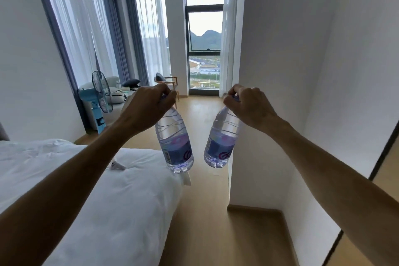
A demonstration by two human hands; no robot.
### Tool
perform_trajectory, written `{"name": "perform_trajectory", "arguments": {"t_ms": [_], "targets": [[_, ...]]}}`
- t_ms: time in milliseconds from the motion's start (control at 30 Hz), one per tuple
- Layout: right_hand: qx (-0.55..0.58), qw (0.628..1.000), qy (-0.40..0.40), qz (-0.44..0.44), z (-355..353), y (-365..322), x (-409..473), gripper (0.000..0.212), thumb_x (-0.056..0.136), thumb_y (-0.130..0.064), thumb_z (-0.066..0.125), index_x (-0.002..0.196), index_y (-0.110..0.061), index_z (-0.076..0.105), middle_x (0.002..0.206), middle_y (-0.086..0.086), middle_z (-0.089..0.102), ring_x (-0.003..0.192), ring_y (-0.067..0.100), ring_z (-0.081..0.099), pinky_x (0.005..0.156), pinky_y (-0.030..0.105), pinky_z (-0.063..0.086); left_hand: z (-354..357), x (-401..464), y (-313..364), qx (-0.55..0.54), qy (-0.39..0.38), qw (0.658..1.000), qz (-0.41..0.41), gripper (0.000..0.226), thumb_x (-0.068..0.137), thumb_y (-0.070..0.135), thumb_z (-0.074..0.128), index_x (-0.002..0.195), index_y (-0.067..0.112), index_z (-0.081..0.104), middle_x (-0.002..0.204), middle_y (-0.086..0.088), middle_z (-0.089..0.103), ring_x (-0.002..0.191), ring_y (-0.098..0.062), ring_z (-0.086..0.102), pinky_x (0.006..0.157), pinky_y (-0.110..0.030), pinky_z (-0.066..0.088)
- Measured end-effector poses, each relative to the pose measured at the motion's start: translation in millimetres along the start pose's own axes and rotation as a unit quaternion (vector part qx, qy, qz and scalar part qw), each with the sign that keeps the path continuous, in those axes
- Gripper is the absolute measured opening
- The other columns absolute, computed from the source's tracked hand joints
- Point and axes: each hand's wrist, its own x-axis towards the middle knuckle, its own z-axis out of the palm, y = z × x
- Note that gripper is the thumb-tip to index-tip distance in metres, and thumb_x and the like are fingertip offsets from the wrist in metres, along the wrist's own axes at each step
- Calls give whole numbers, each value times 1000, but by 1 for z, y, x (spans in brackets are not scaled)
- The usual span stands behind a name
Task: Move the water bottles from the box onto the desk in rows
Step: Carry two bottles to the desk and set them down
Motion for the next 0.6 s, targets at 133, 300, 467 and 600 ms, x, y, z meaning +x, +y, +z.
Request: {"name": "perform_trajectory", "arguments": {"t_ms": [133,300,467,600], "targets": [[4,1000,-2,-8,36,36,44,31,99,-33,47,100,-7,63,79,1,62,63,12,56,56,14,38,36,37,-24,12,7,1000,-19,27,100,27,48,96,5,62,72,1,56,54,0,51,50,-19,36],[24,1000,-5,-12,86,79,93,32,99,-35,48,101,-7,64,78,-3,59,62,10,55,56,13,38,83,79,-63,19,6,999,-33,27,100,27,48,94,4,62,74,0,57,56,-12,54,53,-19,38],[19,999,-17,-24,142,116,145,33,99,-35,49,100,-5,64,77,-3,60,59,8,54,58,12,40,134,122,-117,22,1,999,-40,26,100,31,47,86,11,57,63,7,49,53,-14,51,50,-23,35],[3,998,-46,-41,182,144,198,32,99,-33,50,100,-4,63,77,-4,56,54,3,49,56,11,37,173,162,-170,33,-1,999,-23,34,99,35,45,84,9,59,63,-1,54,53,-21,54,52,-33,44]]}}
